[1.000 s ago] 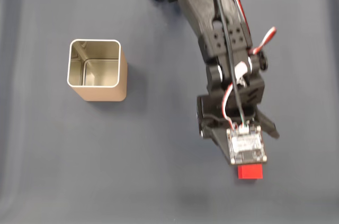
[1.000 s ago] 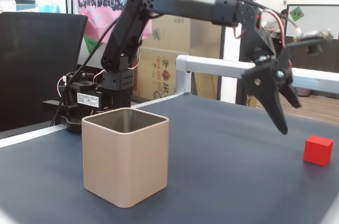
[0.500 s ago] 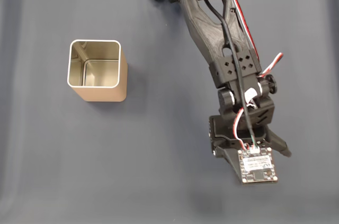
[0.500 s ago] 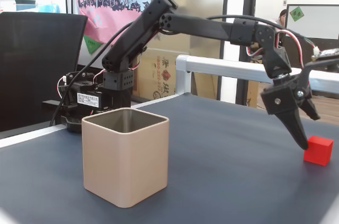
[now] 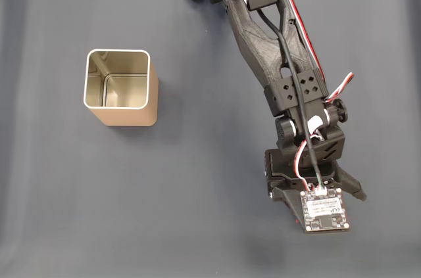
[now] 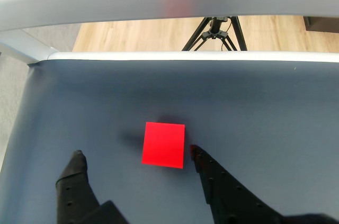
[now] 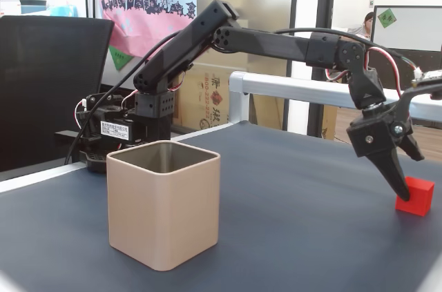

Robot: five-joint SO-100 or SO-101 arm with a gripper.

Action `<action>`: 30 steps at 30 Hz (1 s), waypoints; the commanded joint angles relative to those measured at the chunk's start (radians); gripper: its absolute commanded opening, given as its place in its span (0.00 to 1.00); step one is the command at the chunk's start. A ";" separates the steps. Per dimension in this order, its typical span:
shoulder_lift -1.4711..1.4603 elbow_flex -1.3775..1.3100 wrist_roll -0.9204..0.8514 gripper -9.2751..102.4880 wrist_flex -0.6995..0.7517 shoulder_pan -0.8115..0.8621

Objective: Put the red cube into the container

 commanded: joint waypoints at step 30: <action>0.012 -0.041 -0.049 0.21 -0.026 -0.008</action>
